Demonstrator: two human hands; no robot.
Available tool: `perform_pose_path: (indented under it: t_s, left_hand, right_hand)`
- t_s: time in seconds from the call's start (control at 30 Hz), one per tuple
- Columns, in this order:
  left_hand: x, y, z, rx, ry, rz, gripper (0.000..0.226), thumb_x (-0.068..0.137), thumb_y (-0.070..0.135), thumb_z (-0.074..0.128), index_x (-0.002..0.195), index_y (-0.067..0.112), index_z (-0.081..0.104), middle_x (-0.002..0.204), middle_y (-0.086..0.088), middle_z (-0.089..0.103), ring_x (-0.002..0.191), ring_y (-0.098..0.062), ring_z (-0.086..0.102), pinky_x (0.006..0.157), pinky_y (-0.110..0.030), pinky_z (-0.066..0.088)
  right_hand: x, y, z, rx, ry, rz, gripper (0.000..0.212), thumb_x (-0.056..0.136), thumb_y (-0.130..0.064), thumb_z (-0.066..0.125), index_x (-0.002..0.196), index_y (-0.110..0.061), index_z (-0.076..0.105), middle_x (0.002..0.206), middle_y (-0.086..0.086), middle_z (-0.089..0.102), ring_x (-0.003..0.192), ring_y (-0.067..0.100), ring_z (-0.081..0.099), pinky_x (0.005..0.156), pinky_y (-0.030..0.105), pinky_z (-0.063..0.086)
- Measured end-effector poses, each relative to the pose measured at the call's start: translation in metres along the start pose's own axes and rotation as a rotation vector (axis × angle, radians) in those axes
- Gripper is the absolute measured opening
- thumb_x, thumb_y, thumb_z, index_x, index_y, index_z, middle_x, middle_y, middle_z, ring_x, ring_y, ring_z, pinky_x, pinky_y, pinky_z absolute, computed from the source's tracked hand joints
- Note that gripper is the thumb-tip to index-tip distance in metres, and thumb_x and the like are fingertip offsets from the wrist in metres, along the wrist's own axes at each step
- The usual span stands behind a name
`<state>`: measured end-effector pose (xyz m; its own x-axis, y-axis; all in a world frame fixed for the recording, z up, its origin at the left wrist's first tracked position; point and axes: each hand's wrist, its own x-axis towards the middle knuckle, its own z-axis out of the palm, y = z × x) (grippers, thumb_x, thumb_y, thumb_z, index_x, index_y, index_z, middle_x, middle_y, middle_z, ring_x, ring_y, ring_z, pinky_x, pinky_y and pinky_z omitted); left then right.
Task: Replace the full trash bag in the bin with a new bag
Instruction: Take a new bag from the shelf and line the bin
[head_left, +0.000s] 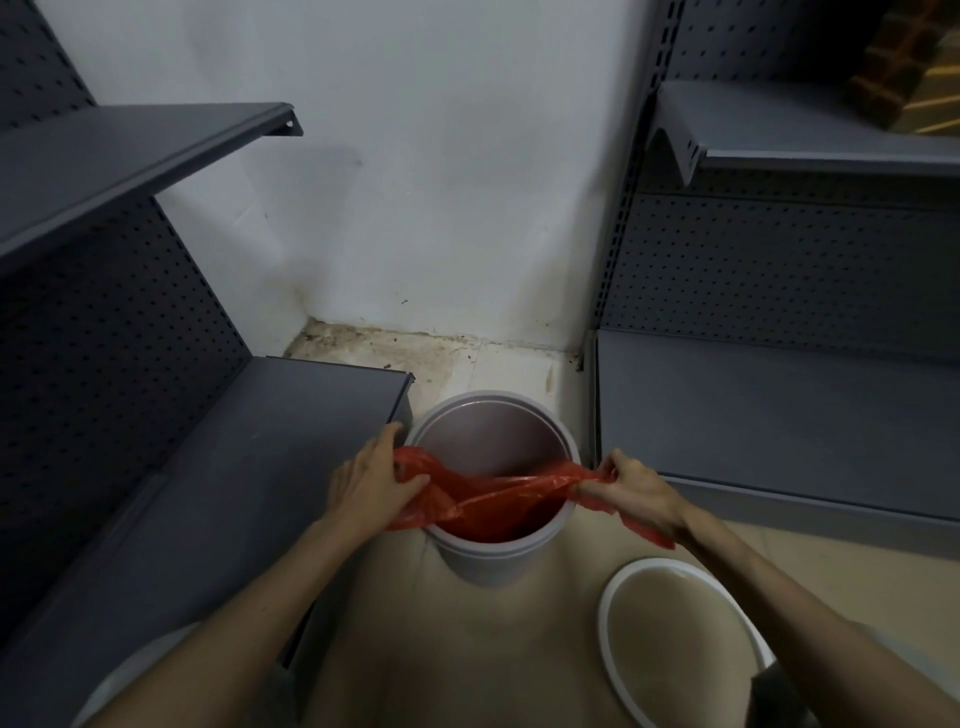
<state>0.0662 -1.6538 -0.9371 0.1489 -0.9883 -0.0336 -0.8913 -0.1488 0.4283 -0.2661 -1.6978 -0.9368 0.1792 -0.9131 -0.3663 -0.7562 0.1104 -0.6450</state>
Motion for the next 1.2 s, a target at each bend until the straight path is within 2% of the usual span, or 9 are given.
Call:
perform_pose_path:
  t_s: [0.1, 0.23, 0.33, 0.5, 0.63, 0.8, 0.9, 1.03, 1.2]
  left_hand:
    - [0.000, -0.004, -0.003, -0.075, 0.004, -0.033, 0.051, 0.084, 0.051, 0.066, 0.125, 0.029, 0.046, 0.116, -0.001, 0.065, 0.101, -0.024, 0.064, 0.084, -0.040, 0.054]
    - [0.003, -0.007, -0.006, -0.075, 0.047, 0.049, 0.027, 0.090, 0.054, 0.057, 0.109, 0.036, 0.055, 0.105, 0.006, 0.067, 0.092, -0.019, 0.064, 0.074, -0.034, 0.052]
    - [0.003, -0.009, -0.006, -0.053, 0.048, 0.104, 0.024, 0.095, 0.054, 0.047, 0.103, 0.036, 0.060, 0.099, 0.008, 0.069, 0.089, -0.020, 0.066, 0.073, -0.036, 0.054]
    - [0.006, -0.012, -0.006, 0.029, 0.186, 0.068, 0.029, 0.098, 0.043, 0.046, 0.084, 0.026, 0.064, 0.077, 0.003, 0.068, 0.074, -0.023, 0.066, 0.058, -0.030, 0.040]
    - [0.006, -0.014, -0.013, -0.007, 0.121, 0.104, 0.017, 0.092, 0.046, 0.048, 0.092, 0.033, 0.059, 0.073, 0.013, 0.060, 0.066, -0.014, 0.057, 0.058, -0.028, 0.039]
    - [0.008, -0.016, -0.015, 0.032, 0.121, 0.127, 0.007, 0.092, 0.034, 0.052, 0.093, 0.035, 0.059, 0.073, 0.013, 0.059, 0.065, -0.012, 0.055, 0.054, -0.025, 0.035]
    - [0.010, -0.016, -0.011, 0.008, 0.200, 0.091, 0.015, 0.099, 0.030, 0.046, 0.095, 0.025, 0.060, 0.076, 0.003, 0.066, 0.067, -0.021, 0.061, 0.059, -0.030, 0.038]
    - [0.017, -0.016, -0.007, 0.028, 0.219, 0.026, 0.028, 0.101, 0.033, 0.041, 0.090, 0.017, 0.062, 0.082, -0.007, 0.069, 0.077, -0.032, 0.066, 0.061, -0.032, 0.038]
    - [0.017, -0.007, -0.006, 0.027, 0.203, 0.124, 0.031, 0.103, 0.029, 0.035, 0.132, 0.025, 0.047, 0.113, -0.007, 0.065, 0.090, -0.033, 0.066, 0.074, -0.040, 0.051]
  right_hand:
    - [-0.001, -0.003, -0.002, -0.010, -0.029, -0.058, 0.056, 0.063, -0.077, 0.062, 0.089, -0.028, 0.059, 0.077, -0.005, 0.073, 0.071, 0.011, 0.069, 0.063, 0.029, 0.053]
    - [-0.001, -0.013, -0.006, -0.088, 0.023, -0.124, 0.052, 0.068, -0.077, 0.060, 0.078, -0.026, 0.062, 0.074, -0.004, 0.071, 0.068, 0.012, 0.068, 0.065, 0.031, 0.056]
    - [-0.004, -0.020, -0.007, -0.029, 0.038, -0.131, 0.056, 0.070, -0.080, 0.057, 0.069, -0.025, 0.062, 0.068, -0.004, 0.069, 0.061, 0.010, 0.067, 0.056, 0.025, 0.050]
    - [-0.005, -0.024, -0.003, -0.018, -0.021, -0.128, 0.056, 0.082, -0.073, 0.048, 0.074, -0.020, 0.068, 0.073, -0.002, 0.072, 0.067, 0.014, 0.069, 0.071, 0.034, 0.055]
    - [-0.005, -0.025, -0.008, 0.035, -0.061, -0.118, 0.039, 0.095, -0.053, 0.044, 0.082, -0.025, 0.068, 0.079, -0.002, 0.071, 0.073, 0.013, 0.067, 0.071, 0.031, 0.051]
    - [-0.003, -0.025, -0.012, 0.022, -0.035, -0.105, 0.045, 0.101, -0.036, 0.038, 0.068, -0.015, 0.059, 0.066, 0.003, 0.062, 0.061, 0.013, 0.058, 0.071, 0.034, 0.048]
    - [-0.003, -0.027, -0.015, -0.011, 0.005, -0.130, 0.036, 0.100, -0.030, 0.044, 0.081, -0.011, 0.068, 0.077, 0.005, 0.070, 0.069, 0.016, 0.065, 0.071, 0.031, 0.052]
    - [0.001, -0.028, -0.014, 0.031, 0.198, -0.113, 0.019, 0.098, -0.020, 0.052, 0.097, -0.012, 0.069, 0.090, 0.007, 0.072, 0.079, 0.017, 0.068, 0.080, 0.041, 0.057]
    - [0.003, -0.029, -0.007, 0.151, 0.320, -0.167, 0.013, 0.091, -0.010, 0.060, 0.100, -0.017, 0.065, 0.088, -0.007, 0.066, 0.090, 0.022, 0.066, 0.083, 0.047, 0.055]
